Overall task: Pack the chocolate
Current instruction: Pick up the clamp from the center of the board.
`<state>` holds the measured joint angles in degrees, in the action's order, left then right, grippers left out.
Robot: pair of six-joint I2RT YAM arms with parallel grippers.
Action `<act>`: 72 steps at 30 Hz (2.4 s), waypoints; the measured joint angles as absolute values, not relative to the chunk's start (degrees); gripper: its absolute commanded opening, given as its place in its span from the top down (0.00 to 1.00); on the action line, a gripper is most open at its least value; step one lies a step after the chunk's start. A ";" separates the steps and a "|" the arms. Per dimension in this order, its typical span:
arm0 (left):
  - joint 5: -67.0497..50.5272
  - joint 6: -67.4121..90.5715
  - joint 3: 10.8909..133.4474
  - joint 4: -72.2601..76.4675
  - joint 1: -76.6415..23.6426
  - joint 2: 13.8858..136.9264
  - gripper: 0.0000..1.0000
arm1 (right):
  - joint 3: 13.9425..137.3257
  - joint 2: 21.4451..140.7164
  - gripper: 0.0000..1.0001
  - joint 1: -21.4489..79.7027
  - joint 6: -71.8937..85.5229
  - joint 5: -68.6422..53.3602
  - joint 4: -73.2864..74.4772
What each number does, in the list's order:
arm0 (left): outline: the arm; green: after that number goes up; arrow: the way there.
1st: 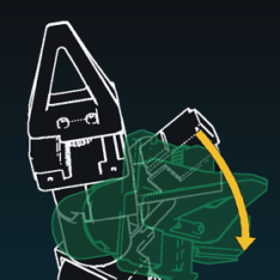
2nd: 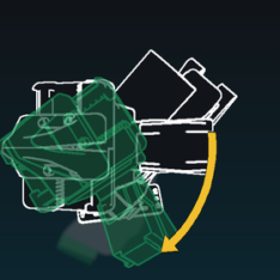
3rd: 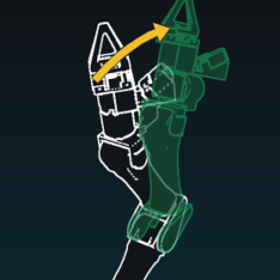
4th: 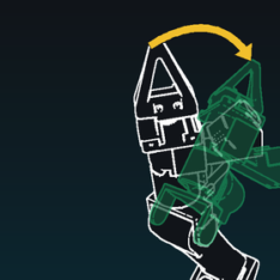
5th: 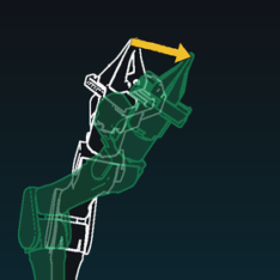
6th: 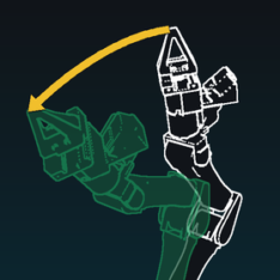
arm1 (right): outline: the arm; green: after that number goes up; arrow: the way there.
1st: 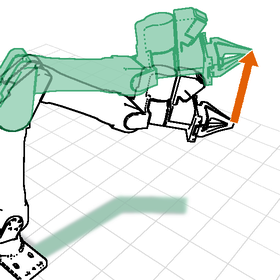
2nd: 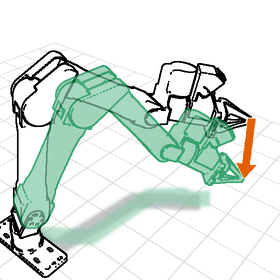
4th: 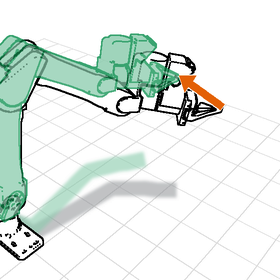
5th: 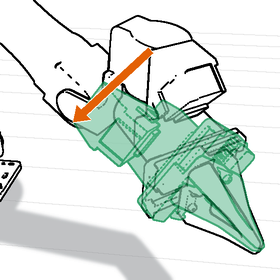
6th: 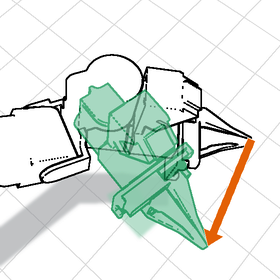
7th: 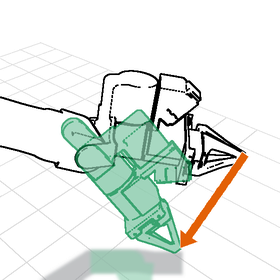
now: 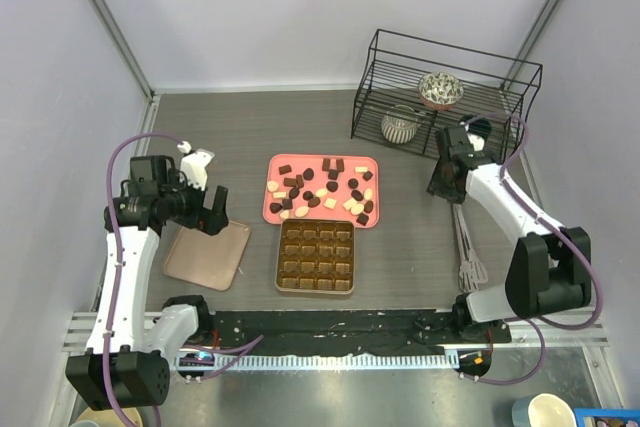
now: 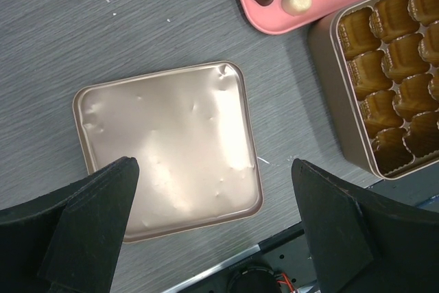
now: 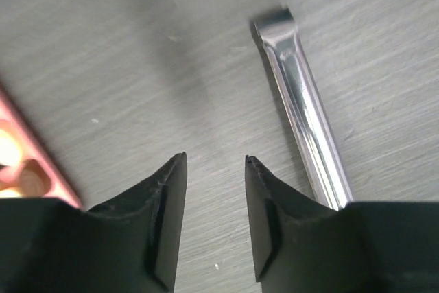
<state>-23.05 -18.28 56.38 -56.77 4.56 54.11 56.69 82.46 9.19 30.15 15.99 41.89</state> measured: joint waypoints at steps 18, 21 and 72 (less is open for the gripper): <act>-24.10 -18.50 56.38 -56.75 4.58 54.11 0.00 | 55.02 81.30 0.20 4.45 30.41 23.46 48.05; -24.12 -18.52 56.36 -56.75 4.58 54.11 0.00 | 54.68 81.30 0.20 3.79 30.30 23.49 48.12; -32.49 -20.38 63.94 -62.76 4.58 56.69 0.00 | 74.17 90.50 0.99 37.82 41.28 13.65 41.47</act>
